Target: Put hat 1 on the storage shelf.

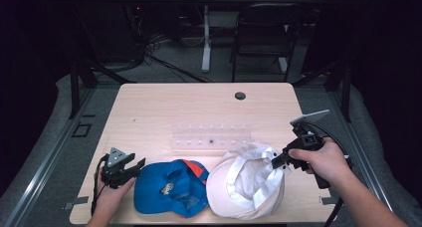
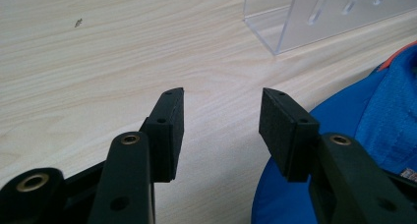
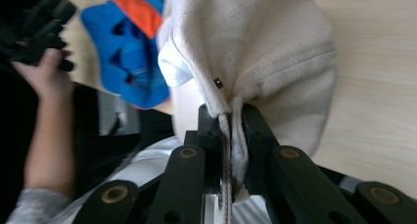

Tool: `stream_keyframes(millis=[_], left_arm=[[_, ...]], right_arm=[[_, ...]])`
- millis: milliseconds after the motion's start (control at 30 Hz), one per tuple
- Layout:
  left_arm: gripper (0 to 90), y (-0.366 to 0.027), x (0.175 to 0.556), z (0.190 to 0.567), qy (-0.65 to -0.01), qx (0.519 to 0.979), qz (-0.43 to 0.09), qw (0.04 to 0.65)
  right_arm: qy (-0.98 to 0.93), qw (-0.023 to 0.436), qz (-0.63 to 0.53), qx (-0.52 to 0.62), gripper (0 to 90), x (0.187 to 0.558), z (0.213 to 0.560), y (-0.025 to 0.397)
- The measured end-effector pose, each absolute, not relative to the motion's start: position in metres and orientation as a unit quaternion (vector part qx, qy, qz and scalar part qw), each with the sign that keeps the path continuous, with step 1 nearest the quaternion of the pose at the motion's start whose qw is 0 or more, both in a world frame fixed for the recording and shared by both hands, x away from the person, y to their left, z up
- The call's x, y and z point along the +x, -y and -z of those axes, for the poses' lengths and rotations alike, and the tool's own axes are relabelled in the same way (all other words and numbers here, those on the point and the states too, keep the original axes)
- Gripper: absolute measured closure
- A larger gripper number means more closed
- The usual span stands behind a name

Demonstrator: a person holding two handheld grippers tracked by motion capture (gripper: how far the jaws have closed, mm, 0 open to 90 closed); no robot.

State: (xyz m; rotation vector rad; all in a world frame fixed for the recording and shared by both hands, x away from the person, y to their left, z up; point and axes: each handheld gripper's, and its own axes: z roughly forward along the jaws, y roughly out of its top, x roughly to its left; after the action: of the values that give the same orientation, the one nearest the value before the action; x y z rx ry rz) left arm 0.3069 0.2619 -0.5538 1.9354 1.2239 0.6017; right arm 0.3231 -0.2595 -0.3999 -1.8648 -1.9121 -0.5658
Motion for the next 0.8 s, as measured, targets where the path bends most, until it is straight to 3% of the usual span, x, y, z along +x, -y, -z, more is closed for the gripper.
stream_keyframes(millis=[167, 800], left_arm=[[52.5, -0.261, 0.307, 0.554, -0.477, 0.758, -0.236, 0.377], [52.5, -0.263, 0.306, 0.553, -0.478, 0.759, -0.234, 0.375]], right_arm=[[0.661, 0.251, 0.238, -0.666, 81.3, 0.323, 0.398, 0.263], [0.648, 0.299, 0.319, -0.624, 81.3, 0.323, 0.364, 0.244]])
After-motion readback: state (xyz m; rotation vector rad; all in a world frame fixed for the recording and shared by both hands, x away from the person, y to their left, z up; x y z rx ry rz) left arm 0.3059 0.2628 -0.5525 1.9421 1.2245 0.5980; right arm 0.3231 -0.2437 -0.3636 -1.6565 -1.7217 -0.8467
